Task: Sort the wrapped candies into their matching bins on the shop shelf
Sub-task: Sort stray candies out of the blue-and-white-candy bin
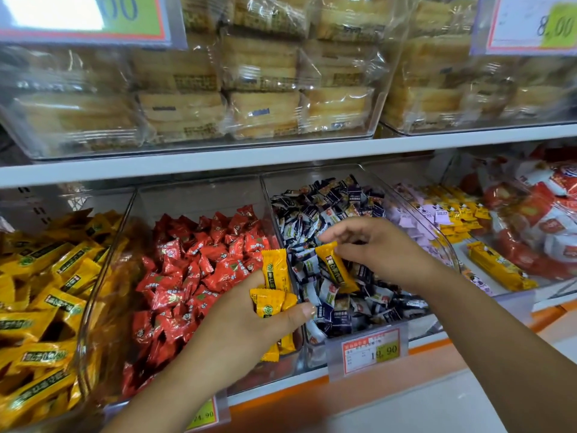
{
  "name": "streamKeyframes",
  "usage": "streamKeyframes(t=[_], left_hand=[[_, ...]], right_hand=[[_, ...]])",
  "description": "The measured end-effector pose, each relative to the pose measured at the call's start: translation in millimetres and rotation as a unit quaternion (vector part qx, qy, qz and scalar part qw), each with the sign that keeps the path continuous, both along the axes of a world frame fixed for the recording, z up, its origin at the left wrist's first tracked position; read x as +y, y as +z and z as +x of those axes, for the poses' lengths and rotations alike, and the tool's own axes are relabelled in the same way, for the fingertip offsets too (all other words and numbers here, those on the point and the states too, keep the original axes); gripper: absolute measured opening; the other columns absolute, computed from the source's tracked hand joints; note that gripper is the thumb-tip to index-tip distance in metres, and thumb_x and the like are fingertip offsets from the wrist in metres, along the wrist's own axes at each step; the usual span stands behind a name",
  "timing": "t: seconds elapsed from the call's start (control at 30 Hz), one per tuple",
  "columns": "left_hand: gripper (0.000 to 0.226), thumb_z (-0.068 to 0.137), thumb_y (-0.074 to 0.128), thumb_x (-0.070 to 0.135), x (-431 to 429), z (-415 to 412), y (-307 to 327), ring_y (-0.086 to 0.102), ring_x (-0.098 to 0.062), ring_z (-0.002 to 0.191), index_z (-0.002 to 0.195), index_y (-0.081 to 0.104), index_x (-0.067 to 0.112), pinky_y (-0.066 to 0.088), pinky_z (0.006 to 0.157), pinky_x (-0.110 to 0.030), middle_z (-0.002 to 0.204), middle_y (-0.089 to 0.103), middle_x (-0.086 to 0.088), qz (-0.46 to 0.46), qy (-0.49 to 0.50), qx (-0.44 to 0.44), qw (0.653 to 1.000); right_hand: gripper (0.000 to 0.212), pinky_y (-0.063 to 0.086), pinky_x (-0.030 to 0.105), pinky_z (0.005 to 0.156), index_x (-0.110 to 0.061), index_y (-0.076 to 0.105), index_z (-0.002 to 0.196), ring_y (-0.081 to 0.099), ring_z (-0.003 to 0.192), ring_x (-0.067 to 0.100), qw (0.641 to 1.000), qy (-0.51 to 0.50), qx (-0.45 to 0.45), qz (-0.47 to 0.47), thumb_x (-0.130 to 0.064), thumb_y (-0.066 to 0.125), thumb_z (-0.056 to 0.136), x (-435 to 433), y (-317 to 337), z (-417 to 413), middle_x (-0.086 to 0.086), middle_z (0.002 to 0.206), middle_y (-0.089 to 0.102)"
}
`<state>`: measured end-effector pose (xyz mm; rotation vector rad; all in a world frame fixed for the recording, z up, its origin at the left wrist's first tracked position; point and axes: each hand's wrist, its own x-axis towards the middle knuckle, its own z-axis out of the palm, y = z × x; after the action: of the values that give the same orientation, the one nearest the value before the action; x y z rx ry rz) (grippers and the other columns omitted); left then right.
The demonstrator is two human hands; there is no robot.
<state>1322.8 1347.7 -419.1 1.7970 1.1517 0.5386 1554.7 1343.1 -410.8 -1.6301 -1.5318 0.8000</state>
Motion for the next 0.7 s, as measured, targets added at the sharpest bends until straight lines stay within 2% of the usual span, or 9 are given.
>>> streamKeyframes(t=[0.07,0.13,0.23,0.33,0.4,0.5,0.57,0.63,0.7], left_hand=[[0.074,0.063,0.062,0.064,-1.0,1.0,-0.8,0.04,0.025,0.106,0.132,0.037,0.051,0.03,0.088,-0.001,0.12,0.039,0.048,0.006,-0.01,-0.016,1.0],[0.042,0.07,0.065,0.058,-2.6,2.1,2.5,0.041,0.037,0.082,0.105,0.043,0.056,0.032,0.072,0.007,0.089,0.045,0.056,-0.014,-0.003,-0.025,1.0],[0.068,0.066,0.063,0.065,0.2,-1.9,-3.9,0.046,0.02,0.111,0.129,0.044,0.049,0.034,0.082,-0.003,0.125,0.048,0.039,0.002,-0.001,-0.036,0.999],[0.055,0.065,0.063,0.066,1.2,-2.4,-5.9,0.056,0.011,0.101,0.114,0.055,0.043,0.042,0.078,-0.008,0.108,0.061,0.036,-0.001,-0.009,-0.037,0.999],[0.039,0.067,0.064,0.062,-0.5,-2.4,-5.0,0.054,0.022,0.089,0.102,0.054,0.046,0.039,0.071,0.0,0.094,0.058,0.047,0.006,-0.012,-0.042,0.999],[0.024,0.077,0.067,0.049,-2.3,0.2,-2.8,0.044,0.035,0.074,0.089,0.046,0.051,0.033,0.062,0.007,0.074,0.044,0.06,0.024,-0.017,-0.046,0.998],[0.019,0.079,0.068,0.045,-2.9,0.3,-2.4,0.054,0.024,0.073,0.088,0.052,0.049,0.038,0.06,0.003,0.076,0.056,0.049,0.017,-0.023,-0.057,0.998],[0.018,0.078,0.068,0.047,-3.8,-1.9,1.6,0.061,0.008,0.07,0.095,0.06,0.044,0.042,0.061,-0.005,0.081,0.067,0.03,0.02,-0.023,-0.064,0.998],[0.016,0.08,0.068,0.044,-4.7,-8.1,5.2,0.06,0.002,0.062,0.095,0.063,0.039,0.044,0.059,-0.01,0.074,0.068,0.018,0.027,-0.017,-0.075,0.997]], right_hand=[[0.025,0.052,0.037,0.09,-0.033,0.073,0.094,0.064,0.097,0.021,1.0,-0.017,0.008,0.006,-0.012,0.059,0.094,-5.2,2.9,-0.3,-0.003,0.099,0.07],[0.024,0.052,0.032,0.094,-0.029,0.073,0.093,0.065,0.098,0.008,0.999,-0.036,0.019,0.013,-0.012,0.055,0.097,-9.8,8.2,-1.7,-0.01,0.103,0.071],[0.026,0.059,0.034,0.079,-0.016,0.069,0.1,0.071,0.091,0.02,0.992,-0.053,0.113,0.001,-0.009,0.044,0.102,-13.1,14.3,-2.2,0.007,0.099,0.071],[0.025,0.06,0.036,0.069,-0.011,0.065,0.103,0.072,0.084,0.029,0.977,-0.082,0.193,-0.033,-0.01,0.04,0.103,-17.2,21.4,5.0,0.014,0.086,0.071],[0.016,0.058,0.034,0.069,-0.013,0.064,0.107,0.072,0.082,0.025,0.982,-0.063,0.164,-0.069,-0.013,0.05,0.099,-21.0,24.1,13.1,0.012,0.088,0.072],[0.032,0.054,0.044,0.091,-0.017,0.063,0.113,0.071,0.092,0.025,0.988,-0.012,0.124,-0.091,-0.011,0.07,0.083,-26.9,24.6,19.0,0.008,0.098,0.072],[0.049,0.049,0.047,0.099,-0.018,0.062,0.117,0.07,0.098,0.027,0.984,-0.005,0.158,-0.08,-0.013,0.075,0.071,-28.2,24.5,15.6,0.008,0.111,0.067],[0.047,0.049,0.044,0.1,-0.019,0.061,0.119,0.07,0.098,0.026,0.983,0.0,0.172,-0.068,-0.005,0.073,0.076,-27.3,27.5,9.3,0.011,0.117,0.064],[0.043,0.053,0.037,0.092,-0.015,0.06,0.121,0.071,0.095,0.024,0.983,0.007,0.174,-0.056,0.002,0.068,0.082,-26.4,33.7,-0.6,0.013,0.113,0.066]])
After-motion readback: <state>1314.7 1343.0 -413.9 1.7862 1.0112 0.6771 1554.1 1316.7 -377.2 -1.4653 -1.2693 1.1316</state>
